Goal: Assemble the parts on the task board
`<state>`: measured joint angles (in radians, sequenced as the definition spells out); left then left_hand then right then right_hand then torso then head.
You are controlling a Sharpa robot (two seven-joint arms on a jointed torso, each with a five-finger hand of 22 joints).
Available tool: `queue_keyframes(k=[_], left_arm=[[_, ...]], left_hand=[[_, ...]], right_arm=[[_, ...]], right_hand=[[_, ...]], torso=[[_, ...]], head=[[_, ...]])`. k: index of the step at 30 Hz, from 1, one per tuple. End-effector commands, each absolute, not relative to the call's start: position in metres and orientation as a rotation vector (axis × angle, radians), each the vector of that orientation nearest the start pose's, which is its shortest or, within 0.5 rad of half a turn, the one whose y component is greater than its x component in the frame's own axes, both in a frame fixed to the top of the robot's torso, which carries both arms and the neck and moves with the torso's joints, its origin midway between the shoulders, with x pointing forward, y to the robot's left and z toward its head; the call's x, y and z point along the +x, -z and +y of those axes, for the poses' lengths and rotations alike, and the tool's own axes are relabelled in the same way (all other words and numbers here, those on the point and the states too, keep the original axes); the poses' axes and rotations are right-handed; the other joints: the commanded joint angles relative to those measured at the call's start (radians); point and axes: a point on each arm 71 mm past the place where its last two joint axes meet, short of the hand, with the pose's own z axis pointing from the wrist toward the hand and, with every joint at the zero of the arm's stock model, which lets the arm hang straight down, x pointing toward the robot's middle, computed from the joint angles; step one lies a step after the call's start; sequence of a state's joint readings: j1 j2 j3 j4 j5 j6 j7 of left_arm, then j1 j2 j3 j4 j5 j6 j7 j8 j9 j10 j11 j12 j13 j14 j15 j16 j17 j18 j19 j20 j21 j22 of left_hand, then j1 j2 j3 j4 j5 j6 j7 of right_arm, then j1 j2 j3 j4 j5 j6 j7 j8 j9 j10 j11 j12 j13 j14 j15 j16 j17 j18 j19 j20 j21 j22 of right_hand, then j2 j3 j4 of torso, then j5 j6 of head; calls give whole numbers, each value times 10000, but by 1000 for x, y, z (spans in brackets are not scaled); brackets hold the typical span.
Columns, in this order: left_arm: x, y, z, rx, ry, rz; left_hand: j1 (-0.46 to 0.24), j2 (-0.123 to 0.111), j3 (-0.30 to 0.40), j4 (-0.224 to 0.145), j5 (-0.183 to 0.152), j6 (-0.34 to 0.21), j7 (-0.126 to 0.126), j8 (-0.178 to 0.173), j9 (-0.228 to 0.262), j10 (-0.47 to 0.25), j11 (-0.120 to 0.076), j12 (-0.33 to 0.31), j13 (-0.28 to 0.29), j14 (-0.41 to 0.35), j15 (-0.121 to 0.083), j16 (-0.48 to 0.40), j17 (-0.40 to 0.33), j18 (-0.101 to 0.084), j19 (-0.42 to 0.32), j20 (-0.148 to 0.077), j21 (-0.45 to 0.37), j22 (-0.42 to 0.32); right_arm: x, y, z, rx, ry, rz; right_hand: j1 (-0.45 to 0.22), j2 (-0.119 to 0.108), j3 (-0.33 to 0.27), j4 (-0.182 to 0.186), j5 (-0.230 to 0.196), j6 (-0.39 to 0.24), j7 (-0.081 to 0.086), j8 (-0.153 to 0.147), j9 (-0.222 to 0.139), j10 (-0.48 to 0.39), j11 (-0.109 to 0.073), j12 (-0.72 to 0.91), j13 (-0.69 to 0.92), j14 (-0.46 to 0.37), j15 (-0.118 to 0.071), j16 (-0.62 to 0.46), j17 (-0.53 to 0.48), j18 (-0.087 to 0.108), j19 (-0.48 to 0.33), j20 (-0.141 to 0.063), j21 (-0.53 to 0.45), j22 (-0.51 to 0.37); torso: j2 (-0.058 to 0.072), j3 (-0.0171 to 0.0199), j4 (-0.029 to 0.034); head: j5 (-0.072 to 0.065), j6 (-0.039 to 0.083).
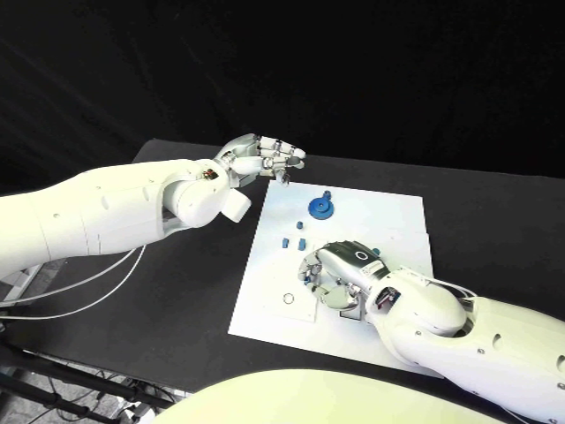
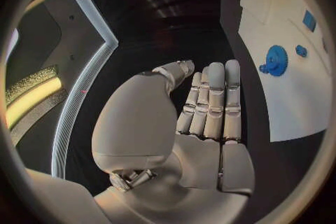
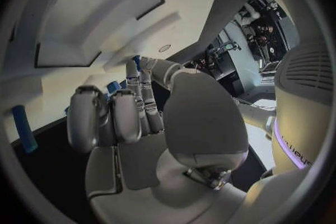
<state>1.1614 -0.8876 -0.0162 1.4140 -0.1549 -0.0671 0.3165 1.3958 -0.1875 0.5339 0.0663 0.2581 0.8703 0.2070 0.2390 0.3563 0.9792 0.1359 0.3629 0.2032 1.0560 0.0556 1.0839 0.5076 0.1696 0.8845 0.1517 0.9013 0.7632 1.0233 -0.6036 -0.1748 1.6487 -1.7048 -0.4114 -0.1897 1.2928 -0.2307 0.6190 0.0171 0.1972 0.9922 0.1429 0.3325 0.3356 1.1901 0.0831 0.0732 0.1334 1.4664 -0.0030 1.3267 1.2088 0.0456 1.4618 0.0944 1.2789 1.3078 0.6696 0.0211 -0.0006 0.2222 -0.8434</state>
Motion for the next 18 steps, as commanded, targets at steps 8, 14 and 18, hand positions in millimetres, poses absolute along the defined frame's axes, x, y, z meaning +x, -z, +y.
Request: queue_keyframes(k=[8, 14, 18], left_arm=[[496, 198, 249, -9881, 15587, 16110], [497, 198, 250, -9895, 15548, 16095], [497, 198, 252, -9908, 15504, 16061]], left_hand=[[-33, 62, -57, -4, -32, -59, -17, -49, -11, -101, -4, 70, 16, -75, 33, -45, -18, 143, 31, 32, -32, -14], [-34, 62, -58, -4, -32, -60, -17, -49, -11, -102, -4, 70, 15, -76, 34, -45, -18, 143, 31, 33, -32, -14], [-35, 63, -60, 1, -32, -64, -16, -52, -11, -110, -3, 72, 15, -80, 35, -46, -20, 143, 31, 34, -39, -18]], right_arm=[[367, 274, -56, -4406, -8958, 16905], [364, 265, -62, -4119, -9143, 16593], [364, 252, -69, -3885, -9189, 16353]], right_hand=[[94, -227, -696, 107, -51, -693, 75, -651, -131, -1539, 235, 112, -241, -128, 241, -658, -1108, 409, -654, 258, -1798, 1361], [186, -169, -915, 145, 21, -692, 80, -716, -123, -1748, 257, 291, -233, -244, 266, -773, -1319, 445, -739, 288, -2039, 1286], [197, -153, -981, 174, 41, -671, 100, -730, -118, -1743, 246, 397, -213, -230, 259, -734, -1295, 439, -715, 288, -2005, 1293]], torso=[[-2, 6, -4], [-1, -2, -5], [-3, -3, -4]], head=[[-66, 84], [-123, 144], [-174, 185]])
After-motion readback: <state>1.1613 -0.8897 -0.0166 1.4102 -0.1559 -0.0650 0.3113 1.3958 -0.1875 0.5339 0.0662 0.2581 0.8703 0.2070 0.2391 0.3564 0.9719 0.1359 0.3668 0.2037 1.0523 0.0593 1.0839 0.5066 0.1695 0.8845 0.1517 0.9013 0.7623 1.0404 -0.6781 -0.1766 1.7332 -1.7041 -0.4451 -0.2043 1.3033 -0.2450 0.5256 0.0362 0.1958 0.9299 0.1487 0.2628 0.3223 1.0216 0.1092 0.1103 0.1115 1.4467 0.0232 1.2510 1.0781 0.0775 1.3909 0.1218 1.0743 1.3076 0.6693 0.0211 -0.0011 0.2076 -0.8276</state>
